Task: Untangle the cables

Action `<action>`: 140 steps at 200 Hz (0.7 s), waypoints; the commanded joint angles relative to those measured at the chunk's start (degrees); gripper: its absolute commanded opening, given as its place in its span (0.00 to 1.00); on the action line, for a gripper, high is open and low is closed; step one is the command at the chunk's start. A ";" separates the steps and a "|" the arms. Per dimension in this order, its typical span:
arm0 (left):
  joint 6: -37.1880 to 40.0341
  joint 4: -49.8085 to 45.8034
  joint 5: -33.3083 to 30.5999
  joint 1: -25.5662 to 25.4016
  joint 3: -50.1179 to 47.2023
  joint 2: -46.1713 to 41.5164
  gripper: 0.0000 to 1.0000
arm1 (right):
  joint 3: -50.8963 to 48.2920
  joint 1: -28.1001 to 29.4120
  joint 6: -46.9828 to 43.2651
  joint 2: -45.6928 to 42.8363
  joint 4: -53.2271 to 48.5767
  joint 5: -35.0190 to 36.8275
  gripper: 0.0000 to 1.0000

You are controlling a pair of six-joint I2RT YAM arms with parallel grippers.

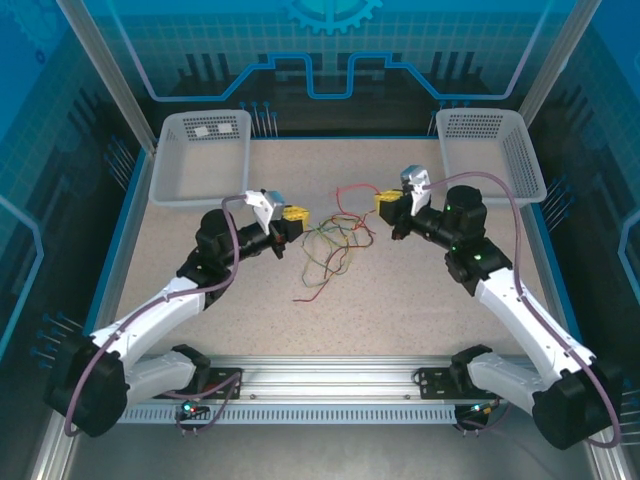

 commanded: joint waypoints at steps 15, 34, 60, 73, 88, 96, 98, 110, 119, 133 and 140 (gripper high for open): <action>-0.68 3.91 0.20 0.02 0.26 0.76 0.00 | 1.62 0.40 2.12 -0.09 7.40 2.93 0.00; -0.11 5.04 -2.57 -0.01 -1.66 -0.87 0.44 | 1.85 0.27 0.40 -0.92 5.43 3.88 0.00; 0.90 4.22 -7.30 0.16 -3.09 -3.99 0.71 | 1.87 0.15 -3.91 -1.51 2.22 -0.40 0.00; 1.28 3.24 -9.39 0.57 -3.42 -5.55 0.72 | 1.80 0.15 -5.33 -1.87 0.95 -1.44 0.00; 0.32 2.27 -9.79 1.98 -3.51 -7.84 0.73 | 1.86 0.16 -7.19 -2.15 -0.81 -2.51 0.00; -0.81 2.18 -9.13 3.17 -3.51 -8.94 0.72 | 1.86 0.15 -7.34 -2.20 -1.10 -2.29 0.00; -1.20 2.16 -8.86 3.51 -3.44 -9.14 0.72 | 1.87 0.16 -7.49 -2.23 -1.14 -2.38 0.00; -3.41 1.38 -6.51 5.31 -2.63 -10.13 0.71 | 1.86 0.16 -7.66 -2.24 -0.95 -3.44 0.00; -5.14 0.71 -4.42 6.70 -1.82 -10.63 0.70 | 1.87 0.25 -7.61 -2.24 -1.01 -3.42 0.00; -7.76 0.00 -2.59 8.72 -0.70 -11.30 0.69 | 1.87 0.24 -7.78 -2.54 -0.75 -3.61 0.00; -8.88 -1.28 -2.08 9.85 0.39 -11.63 0.69 | 1.82 0.25 -8.27 -2.84 -0.67 -3.97 0.00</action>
